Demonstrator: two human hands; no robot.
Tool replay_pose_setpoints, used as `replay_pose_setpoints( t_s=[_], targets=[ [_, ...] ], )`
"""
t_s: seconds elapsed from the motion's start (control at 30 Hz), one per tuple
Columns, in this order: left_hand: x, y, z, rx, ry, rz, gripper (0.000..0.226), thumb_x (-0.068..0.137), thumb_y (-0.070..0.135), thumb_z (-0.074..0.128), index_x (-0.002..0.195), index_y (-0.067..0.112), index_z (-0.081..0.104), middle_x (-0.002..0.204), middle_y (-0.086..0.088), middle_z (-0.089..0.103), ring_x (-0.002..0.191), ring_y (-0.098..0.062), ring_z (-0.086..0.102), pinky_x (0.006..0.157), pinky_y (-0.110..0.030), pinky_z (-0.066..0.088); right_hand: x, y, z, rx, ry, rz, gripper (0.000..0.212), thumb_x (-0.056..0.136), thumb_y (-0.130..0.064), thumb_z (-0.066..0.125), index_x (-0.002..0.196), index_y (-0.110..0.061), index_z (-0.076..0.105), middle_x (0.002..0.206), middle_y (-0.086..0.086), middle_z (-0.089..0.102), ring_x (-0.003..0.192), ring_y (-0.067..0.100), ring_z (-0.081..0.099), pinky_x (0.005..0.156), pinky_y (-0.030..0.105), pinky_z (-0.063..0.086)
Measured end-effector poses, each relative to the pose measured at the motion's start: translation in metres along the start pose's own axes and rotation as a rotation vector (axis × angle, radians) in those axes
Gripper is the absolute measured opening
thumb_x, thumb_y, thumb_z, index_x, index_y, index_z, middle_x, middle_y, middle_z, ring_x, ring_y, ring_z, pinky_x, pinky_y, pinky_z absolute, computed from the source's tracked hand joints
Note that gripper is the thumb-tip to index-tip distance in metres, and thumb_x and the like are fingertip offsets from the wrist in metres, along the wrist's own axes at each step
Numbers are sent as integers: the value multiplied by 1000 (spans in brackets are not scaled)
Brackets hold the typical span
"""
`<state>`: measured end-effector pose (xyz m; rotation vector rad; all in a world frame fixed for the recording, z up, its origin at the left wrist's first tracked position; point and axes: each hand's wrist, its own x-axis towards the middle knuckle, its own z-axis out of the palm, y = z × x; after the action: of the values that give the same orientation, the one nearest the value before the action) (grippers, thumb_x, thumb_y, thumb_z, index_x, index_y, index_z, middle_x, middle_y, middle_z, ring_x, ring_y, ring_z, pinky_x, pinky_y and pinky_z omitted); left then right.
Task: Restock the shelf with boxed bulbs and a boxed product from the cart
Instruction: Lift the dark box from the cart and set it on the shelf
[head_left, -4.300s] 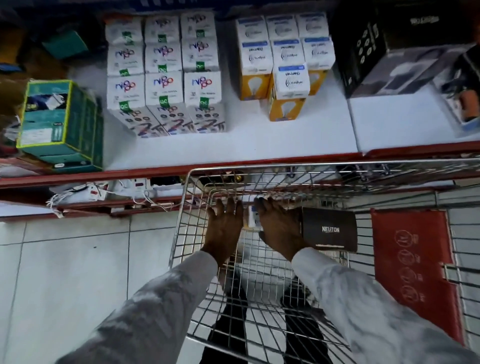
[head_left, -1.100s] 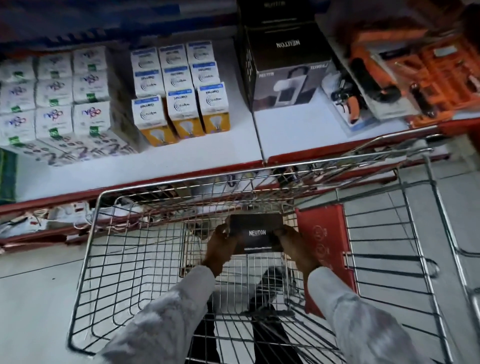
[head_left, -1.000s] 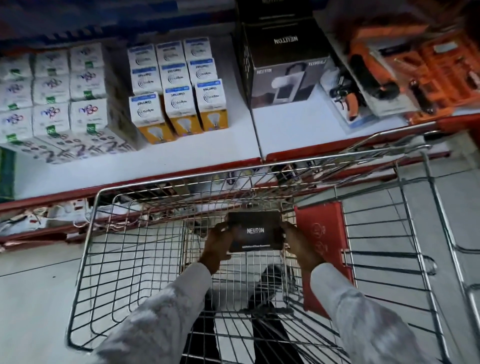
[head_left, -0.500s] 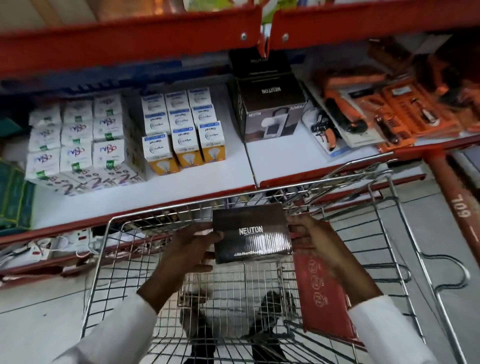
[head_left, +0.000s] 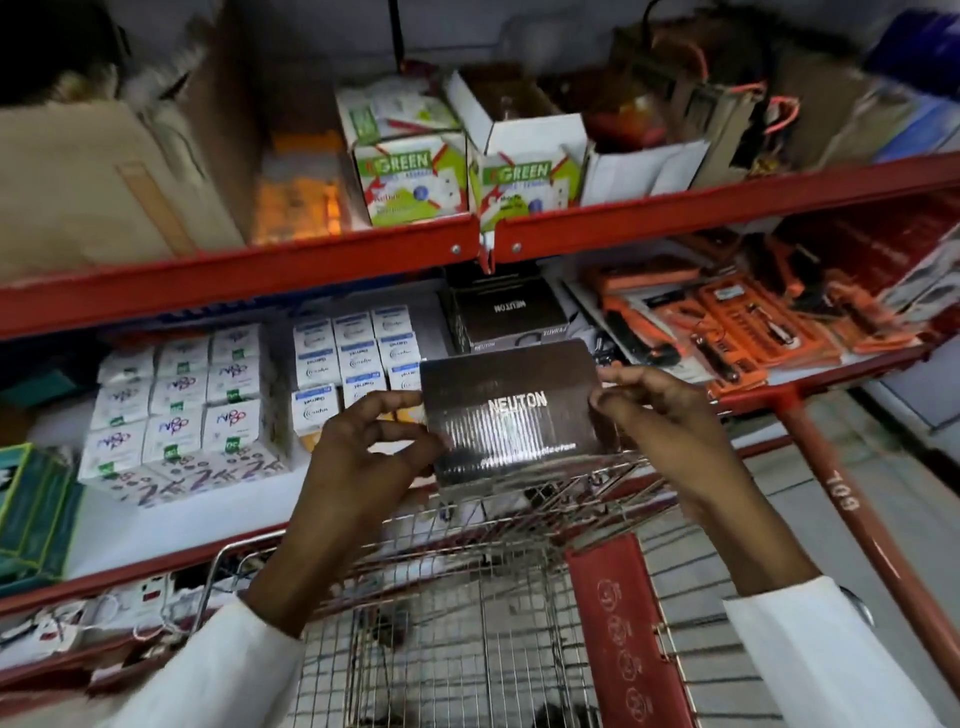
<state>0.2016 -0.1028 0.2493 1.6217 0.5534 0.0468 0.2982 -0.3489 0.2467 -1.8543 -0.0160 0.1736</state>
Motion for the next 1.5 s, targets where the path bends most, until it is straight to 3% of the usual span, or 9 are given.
replay_pose_setpoints(
  t_s=[0.07,0.27,0.43,0.57,0.7,0.83,1.1,1.23,1.5],
  targets=[
    [14,5,12,20,5,43,37,82,12,79,113,27,66,93,-2,78,72,-17,77,52,-29,60,18,-3,-4,-19,13,-26,21,85,-18,71,94,-37,72,84,-8,72,74,-3,68,68,12,52],
    [64,-3,53,71,-18,41,49,86,9,74,131,17,57,99,-10,75,84,-26,74,58,-34,62,75,14,-15,-93,-55,63,26,87,-13,68,110,-25,68,108,11,73,104,28,69,98,46,54],
    [101,-25,82,51,-4,-84,51,85,5,72,132,15,56,104,-13,74,86,-25,71,59,-34,62,114,39,-10,-161,-102,138,32,88,-6,65,120,-9,66,109,16,73,99,28,69,96,43,55],
    [116,-38,90,70,1,-106,56,86,4,71,137,15,52,122,-19,69,106,-35,69,72,-43,63,127,53,-1,-173,-125,179,38,88,0,62,125,-4,63,100,15,72,92,25,68,96,48,55],
    [120,-43,93,61,-3,-97,58,86,0,70,138,16,52,128,-19,65,113,-37,65,75,-45,61,133,59,5,-179,-111,175,41,86,1,62,126,-6,64,104,14,75,94,27,71,94,45,57],
    [133,-53,111,87,64,-86,51,87,3,71,133,19,56,128,-15,67,95,-29,68,66,-36,60,159,83,6,-186,-176,205,44,84,2,62,127,-6,64,112,18,74,99,32,71,92,44,58],
    [136,-61,111,97,108,-154,71,83,17,78,146,18,47,136,-12,60,108,-29,64,83,-48,62,157,90,4,-162,-137,213,47,85,-9,70,132,-10,61,122,13,70,111,28,67,99,46,53],
    [134,-66,114,98,103,-130,64,86,14,74,144,17,49,127,-18,69,111,-34,68,96,-55,56,161,95,5,-140,-143,215,46,86,-7,69,132,-8,62,119,17,71,110,30,68,101,47,52],
    [134,-67,119,124,120,-76,62,86,13,74,143,14,50,125,-16,71,113,-32,68,95,-53,57,167,99,6,-81,-151,235,44,89,-8,67,133,-15,61,122,12,71,111,28,68,99,50,53]
  ],
)
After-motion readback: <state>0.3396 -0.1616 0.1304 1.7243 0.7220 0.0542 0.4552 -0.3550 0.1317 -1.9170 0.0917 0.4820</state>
